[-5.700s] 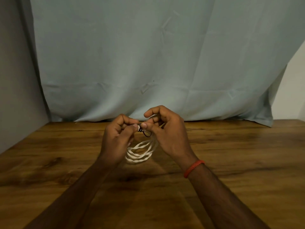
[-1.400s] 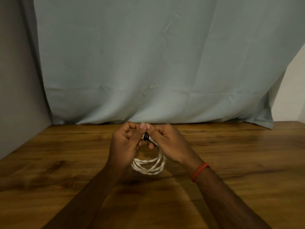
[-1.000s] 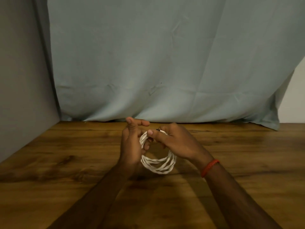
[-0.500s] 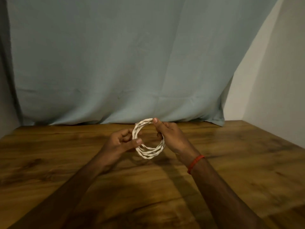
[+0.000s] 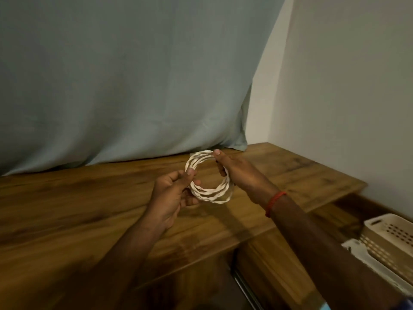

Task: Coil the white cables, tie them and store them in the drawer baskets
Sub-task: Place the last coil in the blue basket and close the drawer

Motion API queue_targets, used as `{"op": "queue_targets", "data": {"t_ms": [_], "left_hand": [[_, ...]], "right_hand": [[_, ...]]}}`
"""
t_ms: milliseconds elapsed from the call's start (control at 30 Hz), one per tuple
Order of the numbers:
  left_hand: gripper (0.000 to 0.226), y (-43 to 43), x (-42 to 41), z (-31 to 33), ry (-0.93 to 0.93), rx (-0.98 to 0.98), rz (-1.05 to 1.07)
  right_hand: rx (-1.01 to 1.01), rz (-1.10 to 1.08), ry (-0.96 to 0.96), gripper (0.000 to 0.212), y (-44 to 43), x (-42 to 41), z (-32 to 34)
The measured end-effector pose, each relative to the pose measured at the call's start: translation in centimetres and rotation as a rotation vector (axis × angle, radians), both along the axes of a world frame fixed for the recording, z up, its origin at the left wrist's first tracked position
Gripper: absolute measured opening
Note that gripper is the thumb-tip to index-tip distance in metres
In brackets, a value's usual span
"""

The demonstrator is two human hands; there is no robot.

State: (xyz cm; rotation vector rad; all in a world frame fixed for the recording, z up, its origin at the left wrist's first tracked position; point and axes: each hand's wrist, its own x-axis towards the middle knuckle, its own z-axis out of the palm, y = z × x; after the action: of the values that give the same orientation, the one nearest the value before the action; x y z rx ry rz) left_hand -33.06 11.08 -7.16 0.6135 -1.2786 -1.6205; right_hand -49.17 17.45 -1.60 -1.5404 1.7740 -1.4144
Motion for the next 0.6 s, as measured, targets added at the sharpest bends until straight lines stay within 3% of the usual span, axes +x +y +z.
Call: {"op": "queue_targets", "data": {"t_ms": [167,467,600], "left_hand": [[0.031,3.3,-4.1,-1.1,-0.053,0.033,-0.114],[0.054,12.9,-11.9,-1.8,-0.054,0.095,-0.485],[0.045,16.3,-14.6,-3.1,-0.085,0.176,-0.642]], "right_hand": [[0.184,0.016,-0.010,0.045,6.3,-4.8,0.1],[0.056,-0.299,-0.197,0.042,16.8,-11.4,-2.3],[0.018,-0.317,-0.253,0.040,20.9,-13.4,-3.8]]}}
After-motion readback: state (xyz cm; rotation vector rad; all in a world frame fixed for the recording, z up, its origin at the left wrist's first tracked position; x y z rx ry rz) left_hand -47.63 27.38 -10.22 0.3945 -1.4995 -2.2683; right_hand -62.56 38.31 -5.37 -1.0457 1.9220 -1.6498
